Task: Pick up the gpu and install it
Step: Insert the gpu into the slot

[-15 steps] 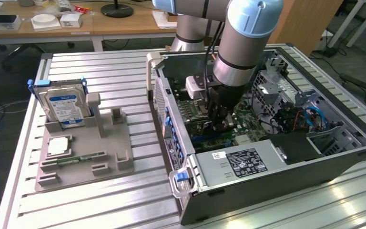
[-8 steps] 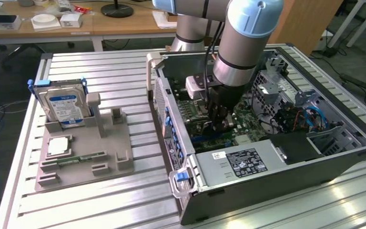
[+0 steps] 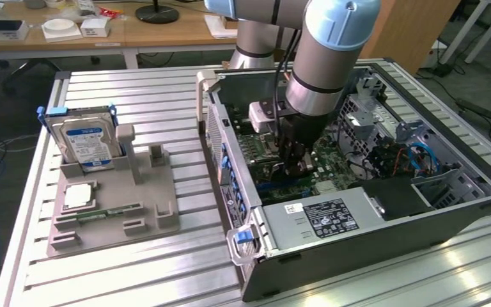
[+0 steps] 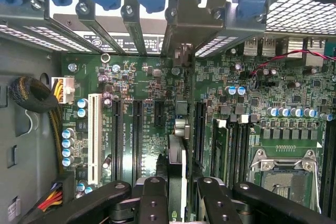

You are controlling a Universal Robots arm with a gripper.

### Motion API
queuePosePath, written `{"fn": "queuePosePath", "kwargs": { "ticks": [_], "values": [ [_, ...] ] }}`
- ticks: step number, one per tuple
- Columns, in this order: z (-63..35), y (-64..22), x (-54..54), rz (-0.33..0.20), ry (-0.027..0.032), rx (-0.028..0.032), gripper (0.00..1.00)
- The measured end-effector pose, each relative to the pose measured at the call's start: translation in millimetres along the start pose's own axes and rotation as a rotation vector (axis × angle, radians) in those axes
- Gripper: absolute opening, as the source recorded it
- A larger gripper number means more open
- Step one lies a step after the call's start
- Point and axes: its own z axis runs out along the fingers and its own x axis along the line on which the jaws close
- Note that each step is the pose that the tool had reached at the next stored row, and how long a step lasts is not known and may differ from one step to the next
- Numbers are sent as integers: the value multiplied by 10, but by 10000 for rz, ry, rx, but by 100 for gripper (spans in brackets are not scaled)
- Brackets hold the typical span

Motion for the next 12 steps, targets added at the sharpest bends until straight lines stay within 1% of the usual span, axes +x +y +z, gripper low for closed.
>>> {"fn": "queuePosePath", "kwargs": {
  "ticks": [5, 6, 9, 10, 12],
  "values": [
    [1, -1, 0, 0, 26, 0, 26],
    [2, -1, 0, 2, 40, 0, 26],
    [4, -1, 0, 13, 109, 1, 26],
    [2, -1, 0, 17, 122, -1, 26],
    [2, -1, 0, 20, 125, -1, 26]
  ]
}}
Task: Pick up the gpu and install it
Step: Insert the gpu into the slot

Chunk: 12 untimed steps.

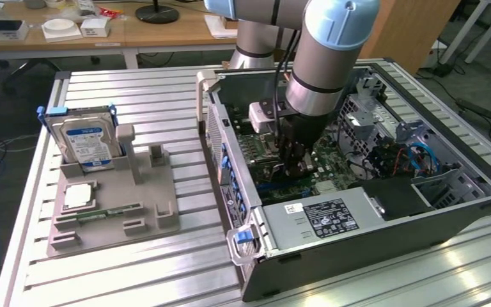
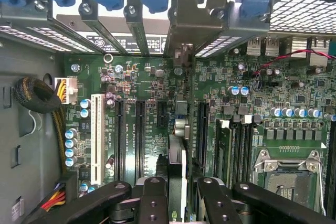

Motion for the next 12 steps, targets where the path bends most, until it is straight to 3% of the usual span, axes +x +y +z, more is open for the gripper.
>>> {"fn": "queuePosePath", "kwargs": {
  "ticks": [12],
  "values": [
    [-13, -2, -4, 4, 13, -2, 26]
  ]
}}
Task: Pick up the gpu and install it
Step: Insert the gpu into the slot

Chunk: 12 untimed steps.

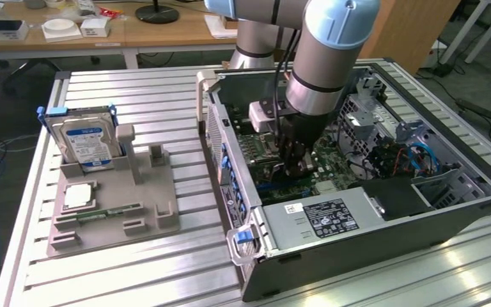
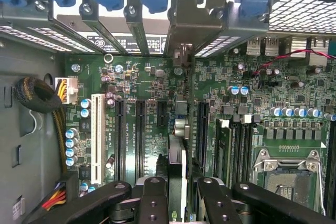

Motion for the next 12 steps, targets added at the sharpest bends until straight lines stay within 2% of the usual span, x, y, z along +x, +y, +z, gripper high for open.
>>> {"fn": "queuePosePath", "kwargs": {
  "ticks": [12],
  "values": [
    [-6, -1, -30, -1, 0, 0, 26]
  ]
}}
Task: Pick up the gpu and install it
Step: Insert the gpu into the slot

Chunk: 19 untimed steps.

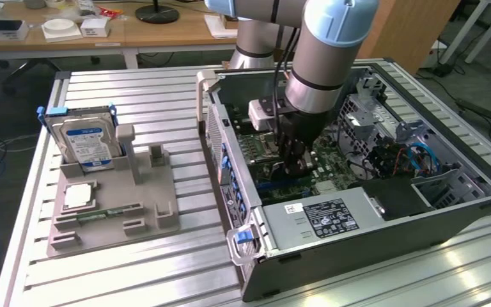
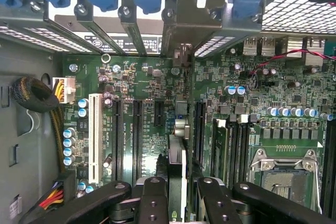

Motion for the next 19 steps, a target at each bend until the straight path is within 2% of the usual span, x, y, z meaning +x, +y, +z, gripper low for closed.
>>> {"fn": "queuePosePath", "kwargs": {
  "ticks": [19],
  "values": [
    [4, 16, -8, 5, 1, 0, 26]
  ]
}}
